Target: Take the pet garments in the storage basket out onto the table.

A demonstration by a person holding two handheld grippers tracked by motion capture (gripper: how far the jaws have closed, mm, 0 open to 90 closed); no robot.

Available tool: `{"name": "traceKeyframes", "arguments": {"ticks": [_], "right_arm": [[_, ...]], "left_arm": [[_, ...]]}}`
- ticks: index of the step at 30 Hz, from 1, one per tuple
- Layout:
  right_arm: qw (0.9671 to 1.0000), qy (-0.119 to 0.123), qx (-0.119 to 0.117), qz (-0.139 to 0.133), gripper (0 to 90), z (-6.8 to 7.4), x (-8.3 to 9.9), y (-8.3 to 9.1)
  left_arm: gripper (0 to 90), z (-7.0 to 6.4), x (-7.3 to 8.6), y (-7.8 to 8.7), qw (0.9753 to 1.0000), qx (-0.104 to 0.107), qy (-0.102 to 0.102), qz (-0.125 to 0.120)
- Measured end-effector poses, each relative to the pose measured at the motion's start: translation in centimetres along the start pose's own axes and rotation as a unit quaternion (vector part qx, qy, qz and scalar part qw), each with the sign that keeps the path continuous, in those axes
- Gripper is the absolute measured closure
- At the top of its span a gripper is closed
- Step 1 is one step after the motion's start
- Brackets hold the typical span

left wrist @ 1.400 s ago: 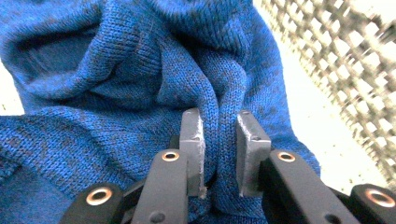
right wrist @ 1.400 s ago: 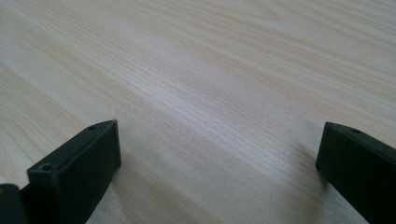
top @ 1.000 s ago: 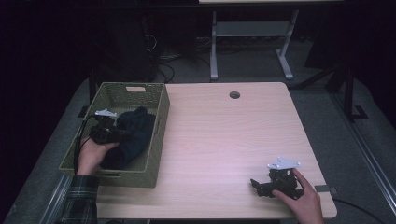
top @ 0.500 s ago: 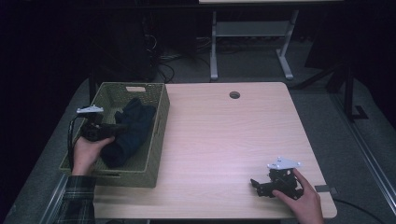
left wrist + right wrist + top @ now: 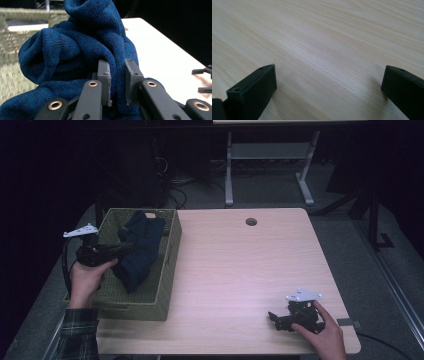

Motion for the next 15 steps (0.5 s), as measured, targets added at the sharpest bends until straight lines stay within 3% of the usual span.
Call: {"name": "traceKeyframes", "arguments": {"ticks": [9,15], "right_arm": [[1.0000,0.000,0.000,0.000,0.0,0.0,0.0,0.0],[1.0000,-0.001,0.000,0.000,0.0,0.0,0.0,0.0]], "left_arm": [[77.5,-2.3,-2.6,0.5,0.9985,0.038,-0.025,-0.031],[77.7,-3.7,-3.8,0.4,0.9971,0.052,-0.041,-0.039]]}}
Point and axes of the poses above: each handheld gripper's, and its own axes: y roughly backward along the jaws, x roughly out of its underside, z roughly to its left, the point moved 2 cm from there along -y, roughly forward along the jaws, and after that the axes turned 1 degree about -y, right-handed, at the moved point
